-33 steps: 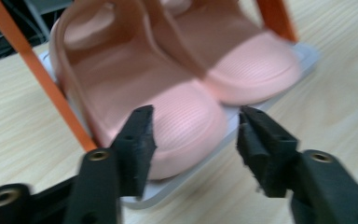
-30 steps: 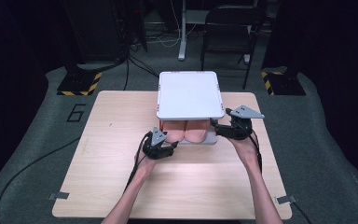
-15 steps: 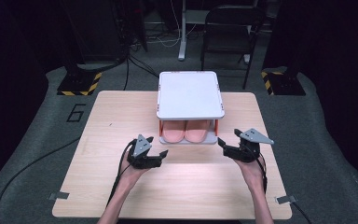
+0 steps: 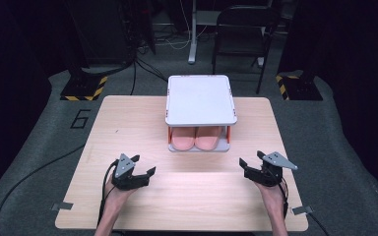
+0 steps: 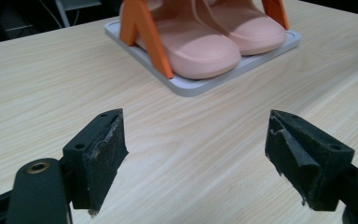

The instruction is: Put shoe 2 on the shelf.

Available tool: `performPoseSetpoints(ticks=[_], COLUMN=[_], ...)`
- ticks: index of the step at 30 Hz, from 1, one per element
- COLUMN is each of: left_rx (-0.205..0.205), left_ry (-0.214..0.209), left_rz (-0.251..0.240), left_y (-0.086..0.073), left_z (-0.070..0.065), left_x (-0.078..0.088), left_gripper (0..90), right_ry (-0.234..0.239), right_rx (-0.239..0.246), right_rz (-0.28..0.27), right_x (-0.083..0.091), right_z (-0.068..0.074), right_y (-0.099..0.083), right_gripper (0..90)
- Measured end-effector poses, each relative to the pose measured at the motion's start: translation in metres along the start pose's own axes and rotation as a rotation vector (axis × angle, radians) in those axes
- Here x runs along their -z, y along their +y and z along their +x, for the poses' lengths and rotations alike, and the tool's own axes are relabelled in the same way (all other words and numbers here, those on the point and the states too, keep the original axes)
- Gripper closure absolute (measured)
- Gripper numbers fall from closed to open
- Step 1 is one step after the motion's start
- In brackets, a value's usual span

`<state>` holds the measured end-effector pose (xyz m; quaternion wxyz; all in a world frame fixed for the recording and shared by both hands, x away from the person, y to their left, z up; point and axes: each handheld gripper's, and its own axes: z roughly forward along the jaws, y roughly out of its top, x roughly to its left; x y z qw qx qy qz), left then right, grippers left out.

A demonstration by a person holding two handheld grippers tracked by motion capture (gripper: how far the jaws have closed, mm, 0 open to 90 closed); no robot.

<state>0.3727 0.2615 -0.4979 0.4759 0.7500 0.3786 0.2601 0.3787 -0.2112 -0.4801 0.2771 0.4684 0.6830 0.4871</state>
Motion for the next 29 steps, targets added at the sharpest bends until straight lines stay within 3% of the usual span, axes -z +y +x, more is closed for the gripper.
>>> performPoseSetpoints(ticks=[6, 13, 16, 23, 29], left_rx=[0.022, 0.057, 0.070, 0.084, 0.093], left_ry=[0.055, 0.062, 0.076, 0.066, 0.082], left_rz=[-0.019, 0.009, -0.013, 0.005, -0.014], left_y=[-0.008, -0.019, -0.021, -0.022, -0.023], left_z=[0.011, 0.019, 0.020, 0.019, 0.019], left_x=[0.011, 0.018, 0.018, 0.016, 0.017], left_gripper=[20.3, 20.6, 20.7, 20.9, 21.2], right_ry=[-0.011, -0.015, -0.017, -0.016, -0.021], right_rx=[0.007, 0.013, 0.010, 0.011, 0.023], right_rz=[0.017, 0.026, 0.032, 0.030, 0.035], right_x=[0.003, 0.007, 0.007, 0.007, 0.008], right_z=[0.002, 0.002, 0.002, 0.003, 0.003], right_y=[-0.007, -0.011, -0.012, -0.012, -0.011], right_gripper=[20.3, 20.5, 20.5, 20.4, 18.7])
